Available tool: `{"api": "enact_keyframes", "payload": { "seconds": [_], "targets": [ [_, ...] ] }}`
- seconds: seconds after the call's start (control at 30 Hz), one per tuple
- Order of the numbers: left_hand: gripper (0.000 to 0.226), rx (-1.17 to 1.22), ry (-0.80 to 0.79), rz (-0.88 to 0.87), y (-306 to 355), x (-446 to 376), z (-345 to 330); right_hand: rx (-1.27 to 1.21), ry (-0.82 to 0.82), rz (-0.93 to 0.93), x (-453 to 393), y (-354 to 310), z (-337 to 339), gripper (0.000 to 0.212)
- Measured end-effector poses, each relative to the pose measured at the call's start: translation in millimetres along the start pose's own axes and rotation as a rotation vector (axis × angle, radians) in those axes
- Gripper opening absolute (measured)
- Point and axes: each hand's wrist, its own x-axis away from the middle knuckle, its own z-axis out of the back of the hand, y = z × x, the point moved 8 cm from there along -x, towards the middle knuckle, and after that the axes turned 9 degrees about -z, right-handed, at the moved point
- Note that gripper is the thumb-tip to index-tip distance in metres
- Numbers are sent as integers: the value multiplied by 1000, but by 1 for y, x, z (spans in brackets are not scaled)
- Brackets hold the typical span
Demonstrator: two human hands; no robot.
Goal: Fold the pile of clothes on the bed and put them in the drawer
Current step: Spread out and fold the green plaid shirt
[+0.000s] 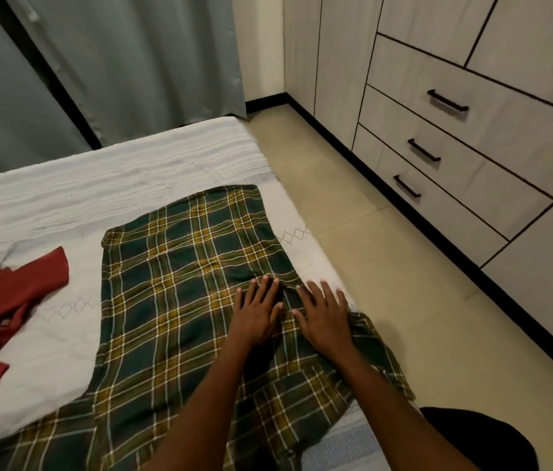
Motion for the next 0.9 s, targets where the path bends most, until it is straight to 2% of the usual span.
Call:
{"api": "enact_keyframes", "payload": {
  "seconds": [0.13,0.27,0.33,0.43,0.53,0.7,0.8,0.9],
  "targets": [
    [66,24,-134,-35,10,6,-7,-5,-117,-155,20,24,-4,81],
    [47,157,31,-14,-1,4,27,-67,-94,-183,18,13,18,87],
    [42,191,123,49,-18,6,47,-155,-87,-177,6,3,26,72],
    [40,111,174,59,-41,-6,79,-266,-144,-179,-35,-13,32,49],
    [34,57,203,71,-63,-36,106,-403,-203,-239,-79,-26,30,44],
    [26,135,240,135,-94,-118,130,-518,-355,-369,-148,-35,7,36],
    [32,131,208,171,-96,-172,132,-449,-346,-414,-160,-26,-1,32],
    [68,-43,123,280,-96,-212,122,-345,-285,-386,-161,-31,-6,29]
  ]
}}
